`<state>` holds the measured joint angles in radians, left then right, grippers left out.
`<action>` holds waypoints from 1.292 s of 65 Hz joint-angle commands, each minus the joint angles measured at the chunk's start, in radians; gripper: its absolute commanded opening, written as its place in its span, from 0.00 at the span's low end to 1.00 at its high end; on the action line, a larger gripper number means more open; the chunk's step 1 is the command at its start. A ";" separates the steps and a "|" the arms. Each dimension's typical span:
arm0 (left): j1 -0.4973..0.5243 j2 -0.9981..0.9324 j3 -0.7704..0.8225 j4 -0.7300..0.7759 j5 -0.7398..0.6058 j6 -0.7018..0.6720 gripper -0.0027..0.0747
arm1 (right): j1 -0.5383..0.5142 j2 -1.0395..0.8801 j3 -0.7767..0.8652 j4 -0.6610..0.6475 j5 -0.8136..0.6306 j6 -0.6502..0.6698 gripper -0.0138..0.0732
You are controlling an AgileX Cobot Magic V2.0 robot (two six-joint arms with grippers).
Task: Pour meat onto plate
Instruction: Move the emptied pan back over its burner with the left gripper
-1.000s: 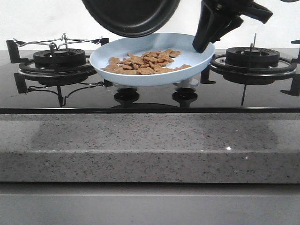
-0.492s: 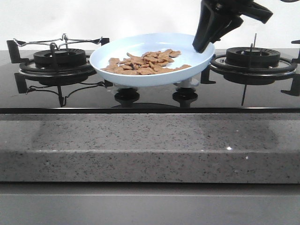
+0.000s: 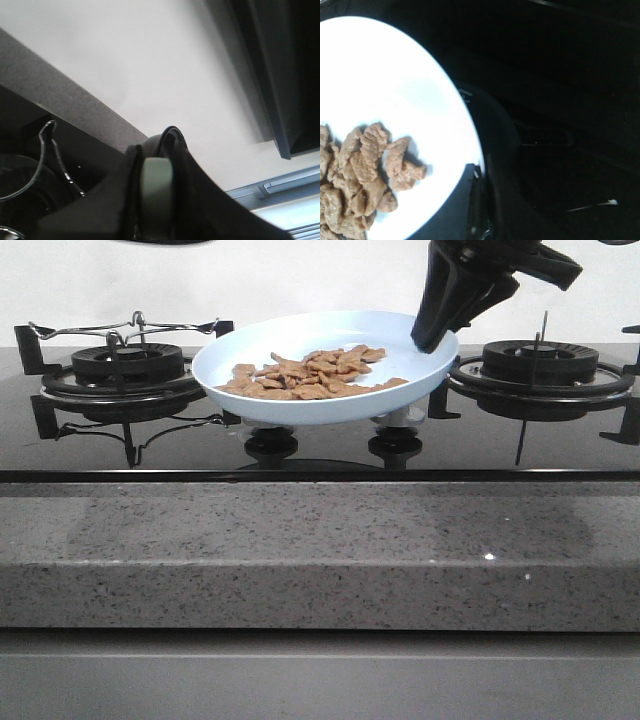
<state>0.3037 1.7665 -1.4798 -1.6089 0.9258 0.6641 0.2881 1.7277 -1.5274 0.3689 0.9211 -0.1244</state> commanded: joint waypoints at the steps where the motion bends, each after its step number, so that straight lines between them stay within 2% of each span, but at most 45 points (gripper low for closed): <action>1: 0.006 -0.002 -0.028 -0.117 0.028 -0.022 0.01 | 0.001 -0.056 -0.024 0.029 -0.033 -0.011 0.09; 32: 0.062 0.089 -0.027 -0.134 0.055 -0.024 0.01 | 0.001 -0.056 -0.024 0.029 -0.032 -0.011 0.09; 78: 0.056 0.093 -0.026 0.089 0.040 -0.095 0.01 | 0.001 -0.056 -0.024 0.029 -0.032 -0.011 0.09; 81: 0.056 0.093 -0.026 0.089 0.040 -0.095 0.03 | 0.001 -0.056 -0.024 0.029 -0.032 -0.011 0.09; 84: 0.056 0.093 -0.026 0.089 0.040 -0.093 0.09 | 0.001 -0.056 -0.024 0.029 -0.032 -0.011 0.09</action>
<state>0.3631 1.9148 -1.4798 -1.4952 0.9370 0.5668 0.2881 1.7277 -1.5274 0.3689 0.9228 -0.1260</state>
